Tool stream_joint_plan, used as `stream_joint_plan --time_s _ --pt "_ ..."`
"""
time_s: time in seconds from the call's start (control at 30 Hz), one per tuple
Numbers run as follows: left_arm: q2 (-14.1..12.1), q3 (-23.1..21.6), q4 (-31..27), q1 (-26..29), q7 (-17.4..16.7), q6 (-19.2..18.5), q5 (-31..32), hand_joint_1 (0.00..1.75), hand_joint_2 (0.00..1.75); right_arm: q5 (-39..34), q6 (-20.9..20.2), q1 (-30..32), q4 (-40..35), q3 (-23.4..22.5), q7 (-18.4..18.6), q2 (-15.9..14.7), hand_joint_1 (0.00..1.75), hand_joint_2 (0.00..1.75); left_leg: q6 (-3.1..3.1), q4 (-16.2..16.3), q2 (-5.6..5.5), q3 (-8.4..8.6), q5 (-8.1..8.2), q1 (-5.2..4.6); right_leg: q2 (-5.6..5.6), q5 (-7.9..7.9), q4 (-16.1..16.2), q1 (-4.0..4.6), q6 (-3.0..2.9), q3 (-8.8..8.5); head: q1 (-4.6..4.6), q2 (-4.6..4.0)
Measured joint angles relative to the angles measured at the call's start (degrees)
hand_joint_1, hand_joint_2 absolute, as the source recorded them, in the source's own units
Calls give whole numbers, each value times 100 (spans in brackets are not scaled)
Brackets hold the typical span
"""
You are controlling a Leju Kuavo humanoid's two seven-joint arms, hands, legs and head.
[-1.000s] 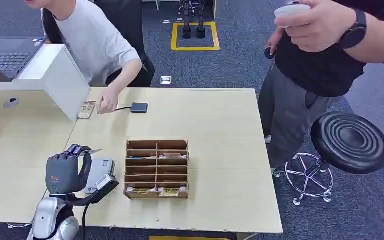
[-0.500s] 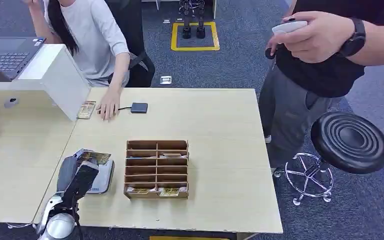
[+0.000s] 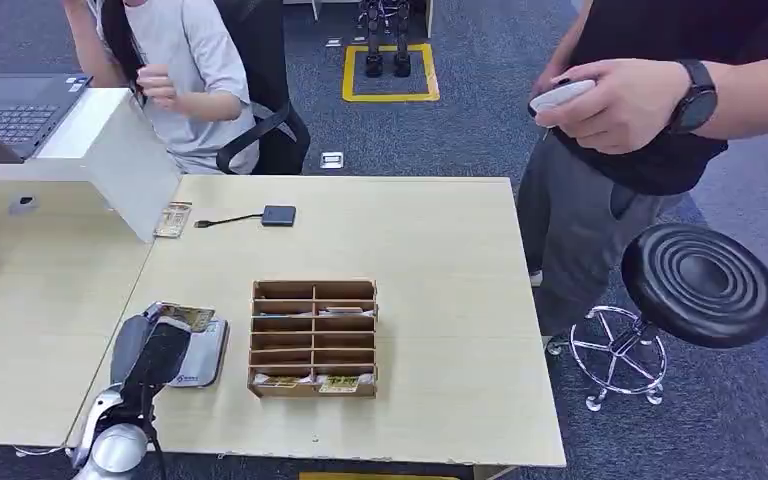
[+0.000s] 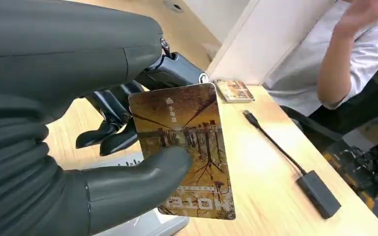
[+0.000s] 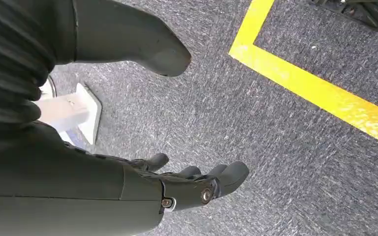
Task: Pass the card to the sensor for recognition and then transmit it.
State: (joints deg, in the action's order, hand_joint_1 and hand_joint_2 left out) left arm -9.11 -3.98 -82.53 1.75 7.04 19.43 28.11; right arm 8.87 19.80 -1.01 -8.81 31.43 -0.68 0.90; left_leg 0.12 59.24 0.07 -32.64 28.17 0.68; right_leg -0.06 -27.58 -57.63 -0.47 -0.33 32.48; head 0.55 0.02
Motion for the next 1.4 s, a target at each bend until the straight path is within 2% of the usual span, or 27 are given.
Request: stream_joint_plan --time_s 0.27,0.97,1.4 --pt "-2 55 284 -100 -238 168 606 175 175 20 0 0 0 0 -2 4 0 175 0 0 0 0 0 0 0 0 0 0 0 0 -2 -2" --pt "-2 92 529 -128 -282 182 654 175 175 20 0 0 0 0 -2 9 0 175 0 0 0 0 0 0 0 0 0 0 0 0 -2 0" --pt "-4 98 892 -303 -601 359 1617 175 175 24 2 -2 0 0 -2 15 0 175 0 0 -1 3 -1 0 -2 0 0 0 0 -5 0 0"
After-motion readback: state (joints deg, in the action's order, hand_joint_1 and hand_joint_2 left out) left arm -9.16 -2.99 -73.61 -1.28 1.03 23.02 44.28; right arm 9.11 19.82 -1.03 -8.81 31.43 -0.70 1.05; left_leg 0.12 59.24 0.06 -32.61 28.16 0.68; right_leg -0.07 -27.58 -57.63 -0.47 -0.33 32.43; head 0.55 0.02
